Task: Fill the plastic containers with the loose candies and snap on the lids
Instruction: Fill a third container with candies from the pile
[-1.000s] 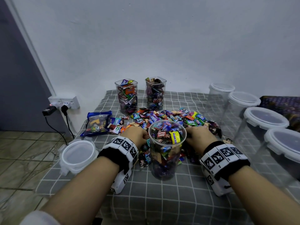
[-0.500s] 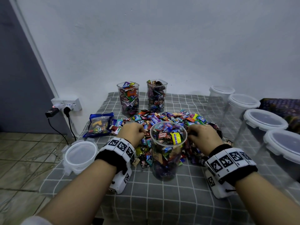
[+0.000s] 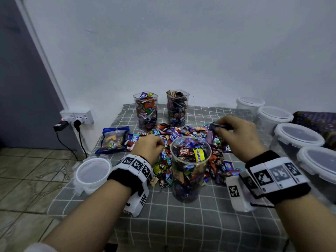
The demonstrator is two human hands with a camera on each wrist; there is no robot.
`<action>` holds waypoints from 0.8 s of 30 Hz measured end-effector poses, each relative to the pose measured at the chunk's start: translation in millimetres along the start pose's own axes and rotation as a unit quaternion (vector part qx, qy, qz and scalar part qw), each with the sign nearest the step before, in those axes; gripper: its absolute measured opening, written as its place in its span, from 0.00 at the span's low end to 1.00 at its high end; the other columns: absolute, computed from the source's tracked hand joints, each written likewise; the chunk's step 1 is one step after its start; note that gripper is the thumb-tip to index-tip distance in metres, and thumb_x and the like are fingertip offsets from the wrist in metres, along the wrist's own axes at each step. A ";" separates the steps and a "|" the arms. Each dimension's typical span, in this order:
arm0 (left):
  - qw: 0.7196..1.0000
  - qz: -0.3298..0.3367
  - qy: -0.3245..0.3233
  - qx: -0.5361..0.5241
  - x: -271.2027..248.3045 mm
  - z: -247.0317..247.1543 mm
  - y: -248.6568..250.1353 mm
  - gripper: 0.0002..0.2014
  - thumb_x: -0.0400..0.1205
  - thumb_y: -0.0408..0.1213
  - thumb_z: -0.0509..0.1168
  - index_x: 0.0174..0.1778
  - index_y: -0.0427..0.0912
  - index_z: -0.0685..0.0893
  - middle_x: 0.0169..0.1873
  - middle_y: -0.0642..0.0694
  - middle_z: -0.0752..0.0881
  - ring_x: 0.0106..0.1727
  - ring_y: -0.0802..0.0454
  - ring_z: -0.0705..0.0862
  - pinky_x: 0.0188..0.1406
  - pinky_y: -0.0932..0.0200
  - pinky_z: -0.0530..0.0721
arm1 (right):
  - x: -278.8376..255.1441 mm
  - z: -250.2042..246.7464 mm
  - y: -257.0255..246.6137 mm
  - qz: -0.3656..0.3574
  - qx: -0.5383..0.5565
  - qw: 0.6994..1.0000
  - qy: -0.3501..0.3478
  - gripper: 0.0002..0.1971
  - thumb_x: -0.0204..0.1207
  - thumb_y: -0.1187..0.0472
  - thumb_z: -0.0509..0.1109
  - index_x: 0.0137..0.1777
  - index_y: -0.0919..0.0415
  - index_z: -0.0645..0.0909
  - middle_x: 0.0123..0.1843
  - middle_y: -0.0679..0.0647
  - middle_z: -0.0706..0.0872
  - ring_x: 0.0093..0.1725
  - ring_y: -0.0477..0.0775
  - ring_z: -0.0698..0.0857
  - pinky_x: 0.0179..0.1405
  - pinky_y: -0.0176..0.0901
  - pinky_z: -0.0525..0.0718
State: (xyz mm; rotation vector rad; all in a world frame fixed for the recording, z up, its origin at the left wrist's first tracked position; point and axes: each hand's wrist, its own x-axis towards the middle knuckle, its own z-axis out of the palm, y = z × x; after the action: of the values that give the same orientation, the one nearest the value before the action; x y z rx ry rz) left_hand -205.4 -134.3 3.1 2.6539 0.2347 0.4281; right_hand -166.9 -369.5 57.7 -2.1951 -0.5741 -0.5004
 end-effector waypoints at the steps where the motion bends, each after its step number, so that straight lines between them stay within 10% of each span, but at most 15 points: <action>1: 1.000 0.001 0.000 0.001 -0.1 0.3 0.6 0.08 0.81 0.38 0.64 0.50 0.45 0.89 0.52 0.48 0.87 0.54 0.48 0.84 0.53 0.54 0.80 | -0.1 -1.6 -4.7 -0.006 0.021 1.000 0.005 0.04 0.73 0.67 0.72 0.45 0.59 0.87 0.36 0.50 0.85 0.39 0.57 0.85 0.44 0.52 0.85; 13: 1.000 0.011 -0.002 0.000 -0.3 1.3 2.9 0.08 0.82 0.39 0.65 0.50 0.44 0.88 0.51 0.48 0.87 0.53 0.49 0.83 0.50 0.58 0.77 | -14.0 9.9 -46.6 -0.096 0.053 0.994 -0.030 0.05 0.73 0.66 0.73 0.46 0.59 0.88 0.36 0.39 0.83 0.41 0.41 0.82 0.41 0.29 0.79; 24: 1.000 0.007 0.009 -0.024 -0.9 3.4 1.5 0.06 0.80 0.39 0.66 0.47 0.44 0.89 0.50 0.47 0.87 0.52 0.49 0.82 0.49 0.59 0.76 | -26.2 12.5 -49.4 -0.074 0.079 0.993 -0.050 0.04 0.75 0.63 0.73 0.48 0.58 0.88 0.44 0.47 0.88 0.47 0.45 0.85 0.52 0.46 0.83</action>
State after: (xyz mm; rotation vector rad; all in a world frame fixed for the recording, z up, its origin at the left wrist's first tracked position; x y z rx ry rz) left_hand -204.9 -137.2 0.7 2.6068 0.2091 0.4567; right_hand -213.5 -337.3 66.1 -2.0452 -0.8068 -0.4075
